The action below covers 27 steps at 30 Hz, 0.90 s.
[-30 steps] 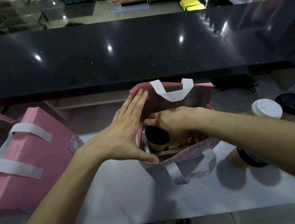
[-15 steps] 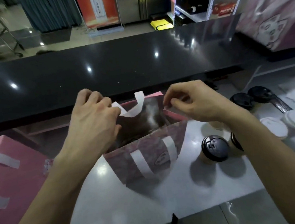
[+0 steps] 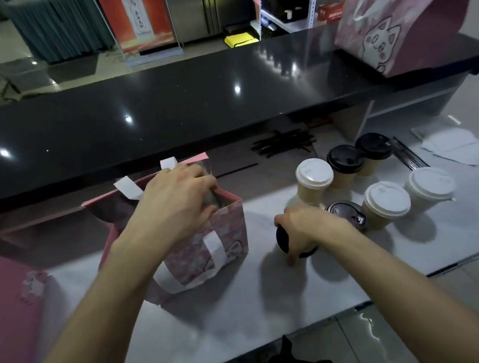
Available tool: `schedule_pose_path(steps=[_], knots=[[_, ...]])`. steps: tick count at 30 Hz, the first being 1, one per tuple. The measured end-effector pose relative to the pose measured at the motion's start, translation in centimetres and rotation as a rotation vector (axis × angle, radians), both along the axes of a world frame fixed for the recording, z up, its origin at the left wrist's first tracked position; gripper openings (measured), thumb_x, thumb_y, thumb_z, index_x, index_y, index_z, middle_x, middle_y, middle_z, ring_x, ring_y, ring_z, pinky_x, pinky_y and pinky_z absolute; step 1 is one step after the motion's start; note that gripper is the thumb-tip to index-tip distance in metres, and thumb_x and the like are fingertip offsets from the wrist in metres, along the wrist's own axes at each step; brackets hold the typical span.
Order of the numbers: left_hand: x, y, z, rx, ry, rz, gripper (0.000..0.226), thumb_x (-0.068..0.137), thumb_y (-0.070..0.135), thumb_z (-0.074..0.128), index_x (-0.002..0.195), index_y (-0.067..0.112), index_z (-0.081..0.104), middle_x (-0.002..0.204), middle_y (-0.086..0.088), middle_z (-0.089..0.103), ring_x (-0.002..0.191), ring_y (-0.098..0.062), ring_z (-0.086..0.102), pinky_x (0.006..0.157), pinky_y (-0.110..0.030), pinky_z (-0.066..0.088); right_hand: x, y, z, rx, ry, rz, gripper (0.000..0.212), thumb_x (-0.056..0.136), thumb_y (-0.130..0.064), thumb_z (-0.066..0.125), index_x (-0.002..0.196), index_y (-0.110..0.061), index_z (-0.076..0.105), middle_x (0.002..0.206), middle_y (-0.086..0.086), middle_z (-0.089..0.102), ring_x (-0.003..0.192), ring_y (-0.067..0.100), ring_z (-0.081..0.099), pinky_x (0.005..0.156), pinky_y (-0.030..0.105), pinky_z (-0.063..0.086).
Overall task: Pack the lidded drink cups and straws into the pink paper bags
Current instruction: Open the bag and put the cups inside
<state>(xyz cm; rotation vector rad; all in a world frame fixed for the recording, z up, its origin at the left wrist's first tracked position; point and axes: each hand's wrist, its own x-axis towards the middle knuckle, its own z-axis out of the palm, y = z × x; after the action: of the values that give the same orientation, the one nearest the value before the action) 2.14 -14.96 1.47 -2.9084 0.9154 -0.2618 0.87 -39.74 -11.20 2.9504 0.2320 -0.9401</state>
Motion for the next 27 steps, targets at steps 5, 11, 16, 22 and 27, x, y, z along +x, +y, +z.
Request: schedule_pose_path(steps=[5, 11, 16, 22, 27], knots=[[0.1, 0.3, 0.5, -0.027, 0.051, 0.027, 0.032, 0.097, 0.044, 0.074, 0.128, 0.036, 0.072, 0.125, 0.012, 0.067, 0.116, -0.020, 0.063, 0.092, -0.041, 0.055, -0.1, -0.1, 1.9, 0.116, -0.142, -0.054, 0.078, 0.075, -0.046, 0.086, 0.136, -0.015, 0.047, 0.129, 0.010, 0.060, 0.115, 0.033, 0.063, 0.082, 0.038, 0.054], [-0.2, 4.3, 0.6, -0.061, 0.048, 0.129, 0.016, 0.094, 0.043, 0.079, 0.106, 0.036, 0.072, 0.101, 0.014, 0.070, 0.091, -0.014, 0.067, 0.076, -0.038, 0.060, 1.7, 0.0, 11.9, 0.462, -0.642, -0.189, 0.079, 0.071, -0.071, 0.076, 0.130, -0.027, 0.049, 0.121, -0.001, 0.052, 0.111, 0.021, 0.054, 0.088, 0.035, 0.048], [-0.4, 9.1, -0.6, -0.063, 0.049, 0.205, 0.028, 0.089, 0.052, 0.082, 0.112, 0.040, 0.071, 0.097, 0.018, 0.065, 0.090, -0.012, 0.065, 0.070, -0.032, 0.050, 2.4, 3.3, 18.2, 0.828, -0.804, -0.103, 0.090, 0.070, -0.085, 0.072, 0.146, -0.038, 0.056, 0.130, -0.004, 0.063, 0.119, 0.015, 0.061, 0.101, 0.032, 0.053], [-0.1, 13.1, -2.0, -0.029, 0.161, 0.209, 0.117, 0.068, 0.084, 0.072, 0.166, 0.034, 0.033, 0.164, 0.007, 0.047, 0.153, -0.019, 0.043, 0.134, -0.051, 0.020, 3.3, 8.6, 18.9, 0.744, -0.532, -0.039, 0.093, 0.061, -0.086, 0.076, 0.133, -0.029, 0.059, 0.115, -0.012, 0.068, 0.100, 0.005, 0.066, 0.080, 0.024, 0.056], [0.2, 14.3, -4.2, -0.018, 0.216, 0.158, 0.145, 0.062, 0.104, 0.058, 0.173, 0.028, 0.003, 0.181, 0.002, 0.014, 0.170, -0.024, -0.001, 0.131, -0.065, -0.012, 4.1, 11.3, 16.8, 0.524, -0.363, 0.121, 0.098, 0.061, -0.086, 0.082, 0.146, -0.046, 0.053, 0.120, -0.013, 0.058, 0.111, 0.014, 0.059, 0.092, 0.034, 0.055]])
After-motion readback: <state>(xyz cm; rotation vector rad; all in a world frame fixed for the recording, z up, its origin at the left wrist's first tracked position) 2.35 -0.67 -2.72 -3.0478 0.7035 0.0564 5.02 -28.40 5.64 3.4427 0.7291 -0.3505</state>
